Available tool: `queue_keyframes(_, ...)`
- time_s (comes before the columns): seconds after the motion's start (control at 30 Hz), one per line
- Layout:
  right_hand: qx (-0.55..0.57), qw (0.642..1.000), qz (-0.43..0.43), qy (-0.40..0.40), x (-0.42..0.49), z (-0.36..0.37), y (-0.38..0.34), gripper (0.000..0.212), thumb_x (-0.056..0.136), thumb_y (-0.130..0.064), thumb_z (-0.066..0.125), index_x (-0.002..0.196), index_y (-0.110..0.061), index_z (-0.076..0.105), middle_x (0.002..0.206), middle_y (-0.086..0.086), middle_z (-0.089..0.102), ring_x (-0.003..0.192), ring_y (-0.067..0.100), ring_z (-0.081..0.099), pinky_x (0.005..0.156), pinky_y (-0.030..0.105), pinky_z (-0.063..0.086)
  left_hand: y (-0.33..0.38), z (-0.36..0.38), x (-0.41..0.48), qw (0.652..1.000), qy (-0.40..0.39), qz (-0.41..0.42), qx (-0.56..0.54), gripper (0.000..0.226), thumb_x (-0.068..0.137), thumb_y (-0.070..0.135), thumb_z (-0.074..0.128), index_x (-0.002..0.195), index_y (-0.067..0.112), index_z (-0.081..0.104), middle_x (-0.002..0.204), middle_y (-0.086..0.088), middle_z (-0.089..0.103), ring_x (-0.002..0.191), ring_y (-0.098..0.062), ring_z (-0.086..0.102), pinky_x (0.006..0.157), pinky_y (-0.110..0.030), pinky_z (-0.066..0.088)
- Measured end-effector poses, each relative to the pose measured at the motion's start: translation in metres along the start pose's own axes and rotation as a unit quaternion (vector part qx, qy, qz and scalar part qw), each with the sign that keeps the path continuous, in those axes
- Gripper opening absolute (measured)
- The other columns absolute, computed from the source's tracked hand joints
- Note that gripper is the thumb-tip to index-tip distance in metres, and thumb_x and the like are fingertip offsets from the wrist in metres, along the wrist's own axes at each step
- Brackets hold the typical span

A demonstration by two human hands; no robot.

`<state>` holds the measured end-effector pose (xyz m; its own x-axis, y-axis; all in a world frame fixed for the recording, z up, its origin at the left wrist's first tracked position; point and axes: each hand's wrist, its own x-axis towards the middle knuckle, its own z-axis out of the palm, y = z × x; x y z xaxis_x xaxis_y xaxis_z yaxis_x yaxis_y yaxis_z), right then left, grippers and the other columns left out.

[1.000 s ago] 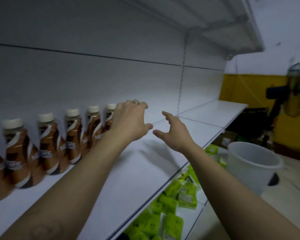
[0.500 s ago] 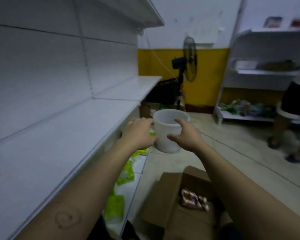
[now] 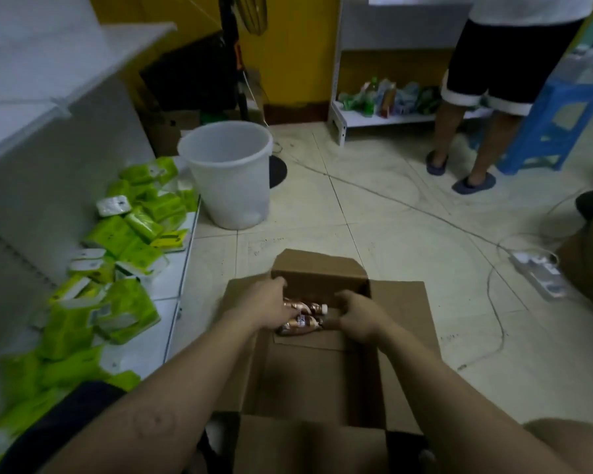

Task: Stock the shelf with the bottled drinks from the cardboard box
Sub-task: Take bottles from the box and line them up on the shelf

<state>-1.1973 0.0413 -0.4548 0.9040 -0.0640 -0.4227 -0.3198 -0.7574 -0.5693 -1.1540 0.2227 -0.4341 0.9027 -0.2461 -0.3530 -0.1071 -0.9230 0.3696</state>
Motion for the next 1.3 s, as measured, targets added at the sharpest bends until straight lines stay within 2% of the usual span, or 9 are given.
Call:
queue_keyframes(0.27,0.065,0.980,0.143,-0.120,0.082,0.081,0.072,0.082,0.079,-0.034,0.074,0.147,-0.017,0.032,0.146,0.009,0.042,0.128,0.027,0.046,0.089,0.028,0.041,-0.037,0.098,0.100,0.990,-0.123,-0.069,-0.017,0.069,0.081,0.040,0.070,0.140,0.017,0.043,0.135,-0.006,0.053,0.119,-0.024,0.052,0.095,-0.031,0.044)
queue_keyframes(0.57,0.260,0.931,0.193,-0.171,0.156,0.161,0.110,0.075,0.080,-0.022,0.074,0.143,-0.011,0.035,0.135,0.010,0.052,0.114,0.025,0.055,0.086,0.032,0.051,-0.071,0.164,0.211,0.992,-0.105,-0.062,-0.019,0.061,0.086,0.033,0.064,0.141,0.016,0.042,0.140,-0.010,0.045,0.126,-0.027,0.045,0.106,-0.038,0.037)
queue_keyframes(0.63,0.321,0.904,0.225,-0.173,0.160,0.171,0.116,0.075,0.078,-0.016,0.077,0.141,-0.011,0.037,0.128,0.008,0.055,0.108,0.023,0.057,0.071,0.025,0.050,-0.076,0.176,0.234,0.993,-0.108,-0.041,-0.008,0.061,0.086,0.034,0.062,0.141,0.018,0.041,0.143,-0.010,0.042,0.129,-0.028,0.040,0.108,-0.038,0.034)
queue_keyframes(0.73,0.367,0.877,0.263,-0.167,0.169,0.181,0.131,0.060,0.079,-0.015,0.077,0.130,-0.014,0.047,0.115,0.004,0.061,0.096,0.018,0.059,0.058,0.018,0.043,-0.082,0.203,0.259,0.993,-0.112,-0.024,0.030,0.066,0.090,0.038,0.055,0.147,0.017,0.029,0.154,-0.012,0.027,0.139,-0.030,0.025,0.113,-0.041,0.027)
queue_keyframes(0.83,0.407,0.856,0.288,-0.137,0.174,0.188,0.141,0.020,0.082,-0.008,0.072,0.092,-0.015,0.057,0.084,-0.004,0.063,0.072,0.010,0.059,0.050,0.014,0.045,-0.087,0.232,0.265,0.992,-0.076,-0.034,0.097,0.073,0.094,0.046,0.043,0.153,0.017,0.010,0.159,-0.014,0.005,0.144,-0.032,0.006,0.113,-0.045,0.022)
queue_keyframes(0.93,0.438,0.834,0.308,-0.131,0.173,0.198,0.143,0.014,0.085,-0.013,0.069,0.077,-0.021,0.060,0.077,0.000,0.066,0.068,0.017,0.058,0.055,0.025,0.045,-0.089,0.248,0.267,0.983,-0.005,-0.031,0.180,0.072,0.090,0.050,0.043,0.148,0.012,0.024,0.146,-0.019,0.029,0.131,-0.033,0.026,0.101,-0.044,0.031)
queue_keyframes(1.07,0.462,0.813,0.348,-0.069,0.173,0.215,0.134,0.032,0.085,-0.028,0.070,0.111,-0.013,0.061,0.106,0.012,0.069,0.096,0.029,0.065,0.077,0.038,0.053,-0.096,0.250,0.269,0.984,-0.045,-0.095,0.143,0.074,0.075,0.058,0.059,0.134,0.017,0.042,0.146,-0.020,0.026,0.129,-0.036,0.026,0.100,-0.043,0.030)
queue_keyframes(1.17,0.463,0.810,0.359,-0.014,0.175,0.228,0.133,0.035,0.080,-0.031,0.075,0.107,-0.013,0.061,0.108,0.013,0.070,0.102,0.033,0.065,0.094,0.046,0.051,-0.102,0.259,0.255,0.983,-0.136,-0.118,0.038,0.094,0.065,0.060,0.074,0.136,0.009,0.039,0.144,-0.021,0.034,0.131,-0.035,0.034,0.100,-0.037,0.034)
queue_keyframes(1.3,0.441,0.826,0.352,0.001,0.181,0.237,0.141,0.037,0.075,-0.035,0.079,0.102,-0.013,0.069,0.097,0.006,0.073,0.089,0.022,0.069,0.086,0.039,0.055,-0.102,0.276,0.226,0.981,-0.129,-0.113,-0.085,0.075,0.065,0.048,0.079,0.124,0.011,0.049,0.128,-0.014,0.054,0.116,-0.030,0.052,0.091,-0.033,0.043)
